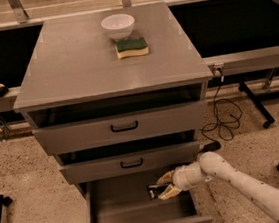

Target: Place rxbar chocolate into bottom drawer

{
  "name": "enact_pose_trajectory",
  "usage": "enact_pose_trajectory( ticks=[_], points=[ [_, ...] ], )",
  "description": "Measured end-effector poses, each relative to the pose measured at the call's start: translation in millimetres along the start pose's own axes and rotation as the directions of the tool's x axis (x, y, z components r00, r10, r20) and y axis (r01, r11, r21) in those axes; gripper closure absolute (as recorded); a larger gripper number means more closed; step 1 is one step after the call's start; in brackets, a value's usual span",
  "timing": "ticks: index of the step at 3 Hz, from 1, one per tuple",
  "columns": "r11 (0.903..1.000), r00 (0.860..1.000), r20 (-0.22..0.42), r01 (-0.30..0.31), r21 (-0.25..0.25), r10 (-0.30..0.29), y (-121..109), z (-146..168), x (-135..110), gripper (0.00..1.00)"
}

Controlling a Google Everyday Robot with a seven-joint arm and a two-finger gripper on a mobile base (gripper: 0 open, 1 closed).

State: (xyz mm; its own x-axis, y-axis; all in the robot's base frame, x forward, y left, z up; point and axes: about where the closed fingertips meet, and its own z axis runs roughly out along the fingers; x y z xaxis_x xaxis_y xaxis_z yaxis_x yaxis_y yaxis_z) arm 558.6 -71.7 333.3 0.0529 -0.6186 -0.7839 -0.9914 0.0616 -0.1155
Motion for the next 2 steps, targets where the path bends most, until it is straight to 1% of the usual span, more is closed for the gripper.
enact_pose_trajectory(
  ticks=[1,2],
  points=[
    [1.0,0.999,-0.037,0.002,-0.008,-0.002,9.3,56.9,41.2,1.0],
    [0.9998,0.999,-0.05,0.018,-0.006,-0.019,15.3,92.0,62.7,1.0]
  ],
)
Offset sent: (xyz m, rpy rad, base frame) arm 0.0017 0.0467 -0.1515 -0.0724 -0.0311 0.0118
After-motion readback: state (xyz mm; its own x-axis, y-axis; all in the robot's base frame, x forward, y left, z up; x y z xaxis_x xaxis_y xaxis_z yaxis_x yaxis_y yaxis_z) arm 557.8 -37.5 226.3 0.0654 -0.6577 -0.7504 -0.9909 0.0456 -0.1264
